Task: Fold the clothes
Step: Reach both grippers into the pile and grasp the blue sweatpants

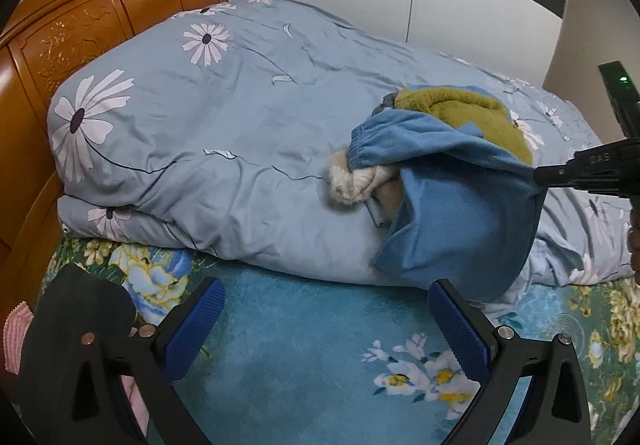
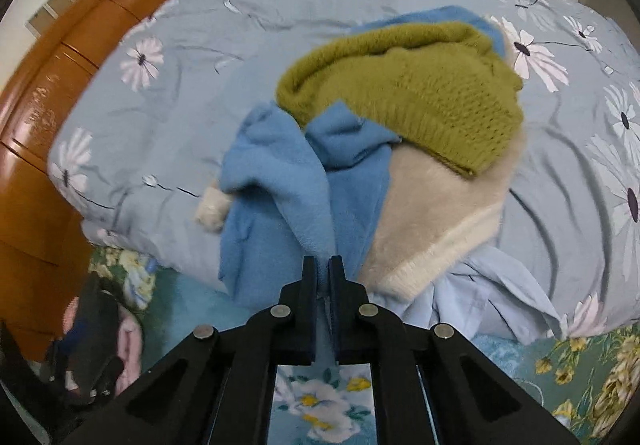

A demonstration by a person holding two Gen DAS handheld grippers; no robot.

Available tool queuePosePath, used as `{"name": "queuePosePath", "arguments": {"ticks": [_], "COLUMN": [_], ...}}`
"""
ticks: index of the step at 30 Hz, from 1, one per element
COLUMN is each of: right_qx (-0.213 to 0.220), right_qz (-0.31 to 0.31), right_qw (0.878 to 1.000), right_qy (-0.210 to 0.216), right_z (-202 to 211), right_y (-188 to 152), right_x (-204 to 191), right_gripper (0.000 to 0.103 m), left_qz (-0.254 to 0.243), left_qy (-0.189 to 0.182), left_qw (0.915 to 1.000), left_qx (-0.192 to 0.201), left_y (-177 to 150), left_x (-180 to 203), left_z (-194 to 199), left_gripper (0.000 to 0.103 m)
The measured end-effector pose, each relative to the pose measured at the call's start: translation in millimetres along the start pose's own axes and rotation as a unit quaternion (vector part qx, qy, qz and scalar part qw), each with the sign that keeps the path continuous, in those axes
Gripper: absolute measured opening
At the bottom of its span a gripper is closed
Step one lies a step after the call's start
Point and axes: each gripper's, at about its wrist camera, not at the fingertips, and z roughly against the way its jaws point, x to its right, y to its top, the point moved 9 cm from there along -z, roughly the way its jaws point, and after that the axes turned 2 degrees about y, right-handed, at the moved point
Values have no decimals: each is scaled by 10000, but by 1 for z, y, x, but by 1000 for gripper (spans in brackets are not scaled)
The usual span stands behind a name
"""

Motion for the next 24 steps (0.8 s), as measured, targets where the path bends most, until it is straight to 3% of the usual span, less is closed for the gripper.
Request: {"name": "queuePosePath", "arguments": {"ticks": [3, 8, 12, 19, 22, 24], "right_qx": [89, -90, -443, -1707, -1932, -1837], "right_qz": [-43, 229, 227, 84, -7, -86], "right_qw": [9998, 9996, 9986, 9852, 9810, 9827], "right_qy": [148, 141, 183, 166, 181, 209], "right_z": [24, 44, 51, 9, 0, 4], "right_y": [-3, -43, -107, -241, -266, -261], "right_x": [-11, -32, -36, -26, -20, -15], "right_gripper": [5, 5, 5, 0, 0, 1], "left_qz": [21, 55, 75, 537, 514, 497], "left_qy": [-97, -282, -464, -675, -637, -629], "left_qw": [10000, 9996, 9989, 9944, 9942, 9938], "left_qx": [9, 21, -51, -606, -701, -773], "left_y": [0, -2, -12, -29, -30, -29], "left_x": [3, 10, 20, 27, 29, 32], "left_z": [12, 33, 41, 21, 10, 1], "left_gripper": [103, 103, 103, 103, 103, 103]}}
